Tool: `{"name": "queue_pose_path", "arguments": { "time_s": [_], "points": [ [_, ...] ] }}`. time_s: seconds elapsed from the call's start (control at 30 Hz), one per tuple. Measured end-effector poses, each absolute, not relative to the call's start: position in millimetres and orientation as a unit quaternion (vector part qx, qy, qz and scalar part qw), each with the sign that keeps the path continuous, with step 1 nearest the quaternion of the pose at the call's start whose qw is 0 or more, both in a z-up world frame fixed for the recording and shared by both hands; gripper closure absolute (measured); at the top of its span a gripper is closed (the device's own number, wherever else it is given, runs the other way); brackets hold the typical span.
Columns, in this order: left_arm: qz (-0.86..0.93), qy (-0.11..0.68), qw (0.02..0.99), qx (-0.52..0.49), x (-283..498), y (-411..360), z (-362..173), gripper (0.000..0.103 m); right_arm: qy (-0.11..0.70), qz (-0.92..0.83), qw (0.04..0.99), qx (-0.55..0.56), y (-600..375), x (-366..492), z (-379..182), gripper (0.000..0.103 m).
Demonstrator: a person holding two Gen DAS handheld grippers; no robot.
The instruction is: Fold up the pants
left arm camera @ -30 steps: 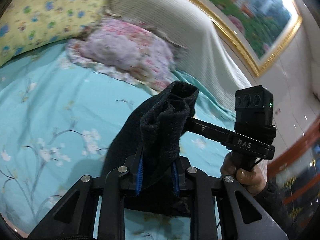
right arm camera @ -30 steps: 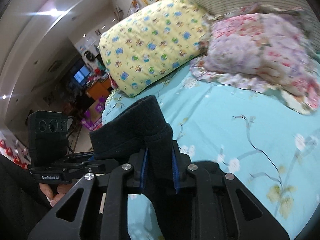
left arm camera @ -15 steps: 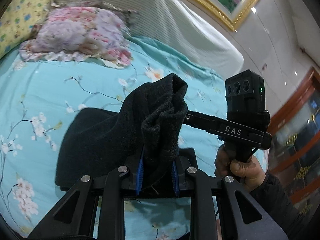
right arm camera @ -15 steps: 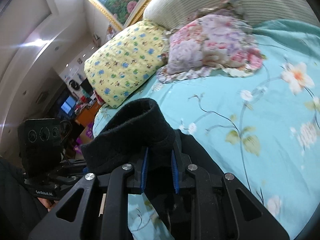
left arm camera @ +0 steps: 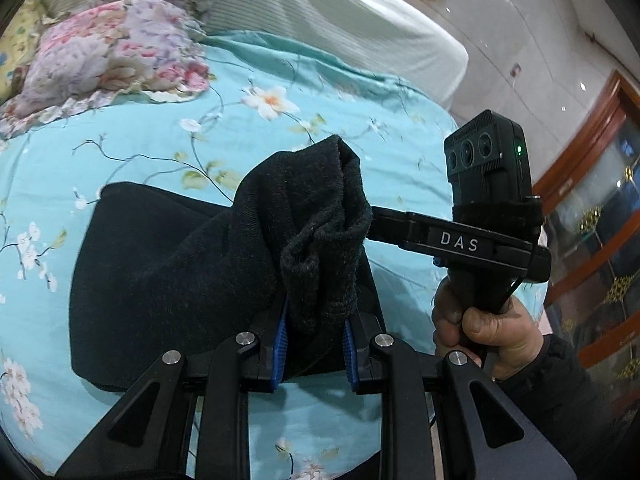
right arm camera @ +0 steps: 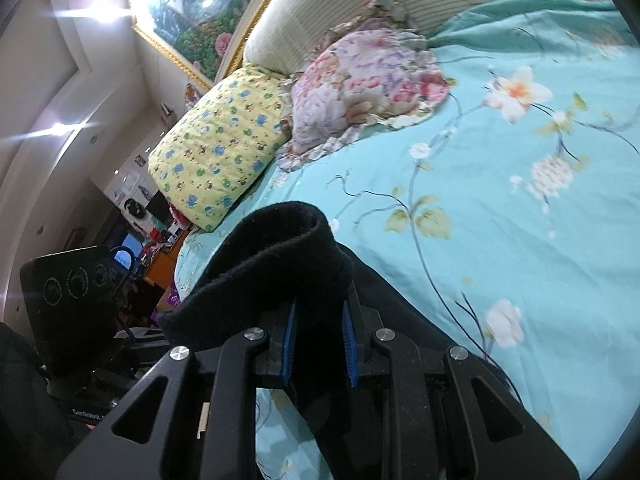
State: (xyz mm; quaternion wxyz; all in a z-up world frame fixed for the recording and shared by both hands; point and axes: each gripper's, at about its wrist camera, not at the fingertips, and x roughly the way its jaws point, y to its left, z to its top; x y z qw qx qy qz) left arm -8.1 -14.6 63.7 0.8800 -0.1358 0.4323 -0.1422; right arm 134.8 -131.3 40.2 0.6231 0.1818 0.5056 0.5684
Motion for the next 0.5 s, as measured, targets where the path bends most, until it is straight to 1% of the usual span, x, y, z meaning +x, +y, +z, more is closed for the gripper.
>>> {"name": "queue_pose_path", "arguments": {
  "time_s": [0.13,0.17,0.2,0.23,0.4,0.47,0.5],
  "points": [
    [-0.147,0.444,0.876,-0.121,-3.3,-27.1,53.3,0.080,0.514,0.553,0.629,0.187,-145.1,133.5,29.4,0.081],
    [-0.148,0.448,0.874,-0.120,-0.6,-29.6,50.0,0.080,0.517,0.549,0.630,0.187,-147.3,133.6,26.7,0.083],
    [-0.148,0.452,0.872,-0.116,1.1,-32.6,46.5,0.080,0.520,0.545,0.631,0.186,-150.0,133.6,23.8,0.090],
    [-0.148,0.453,0.872,-0.113,2.2,-34.1,44.3,0.080,0.523,0.542,0.631,0.186,-152.0,133.4,21.5,0.093],
    [-0.152,0.462,0.869,-0.092,6.3,-45.1,34.2,0.079,0.535,0.525,0.636,0.186,-162.1,129.4,12.4,0.093],
    [-0.153,0.467,0.866,-0.088,7.9,-47.1,30.1,0.072,0.543,0.508,0.641,0.187,-166.9,128.6,7.4,0.093],
    [-0.158,0.469,0.864,-0.088,8.1,-47.4,28.5,0.070,0.547,0.500,0.645,0.188,-170.1,128.5,5.2,0.093]
  ]
}}
